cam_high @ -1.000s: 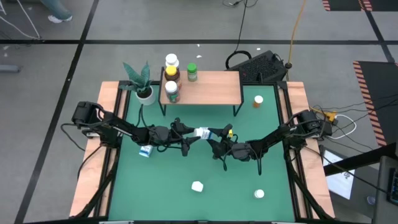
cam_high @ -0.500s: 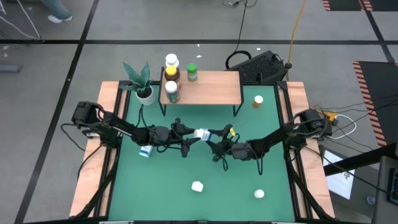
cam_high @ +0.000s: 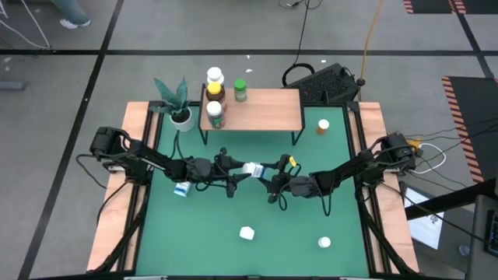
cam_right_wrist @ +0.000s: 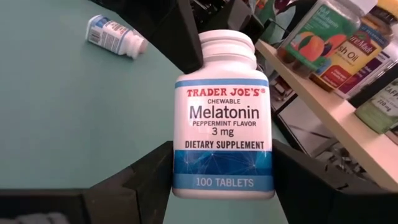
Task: Pick and place medicine bottles onto shelf by color
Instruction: Put the top right white blue pill bottle on the shelf aligned with the green pill bottle
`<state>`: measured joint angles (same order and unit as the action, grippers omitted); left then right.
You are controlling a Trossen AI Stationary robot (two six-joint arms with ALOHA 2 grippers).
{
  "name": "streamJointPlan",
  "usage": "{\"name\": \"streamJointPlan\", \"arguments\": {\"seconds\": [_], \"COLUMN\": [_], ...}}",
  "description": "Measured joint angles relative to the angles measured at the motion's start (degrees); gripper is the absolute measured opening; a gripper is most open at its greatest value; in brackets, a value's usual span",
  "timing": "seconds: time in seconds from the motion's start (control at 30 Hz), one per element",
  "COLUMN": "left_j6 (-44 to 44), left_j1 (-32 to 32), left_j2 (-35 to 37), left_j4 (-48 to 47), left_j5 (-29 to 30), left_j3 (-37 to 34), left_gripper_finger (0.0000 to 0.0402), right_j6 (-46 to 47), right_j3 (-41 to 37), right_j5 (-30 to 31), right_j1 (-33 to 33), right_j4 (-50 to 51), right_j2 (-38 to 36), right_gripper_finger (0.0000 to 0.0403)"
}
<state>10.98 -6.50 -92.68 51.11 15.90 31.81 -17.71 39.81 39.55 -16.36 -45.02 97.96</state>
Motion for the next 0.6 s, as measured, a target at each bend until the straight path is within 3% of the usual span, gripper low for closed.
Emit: {"name": "streamJointPlan", "arguments": {"seconds": [0.3, 0.43, 0.6], "left_j6": [3.0, 6.3, 8.3], "left_j1": [0.0, 0.2, 1.3], "left_j2": [0.0, -0.1, -0.2], "left_j4": [0.5, 0.1, 3.7], "left_j5": [0.9, 5.3, 5.7], "left_j3": [0.0, -0.1, 0.0], "left_gripper_finger": [0.0208, 0.0258, 0.0341], "right_j6": [0.6, -1.8, -5.1], "right_j3": [0.0, 0.0, 0.1], "right_j5": [2.6, 8.2, 10.9], "right_j1": [-0.1, -0.1, -0.1], "right_j4": [-0.4, -1.0, -5.8], "right_j2": [-0.3, -0.3, -0.3], "right_gripper_finger": [0.0229, 0.0230, 0.0230]}}
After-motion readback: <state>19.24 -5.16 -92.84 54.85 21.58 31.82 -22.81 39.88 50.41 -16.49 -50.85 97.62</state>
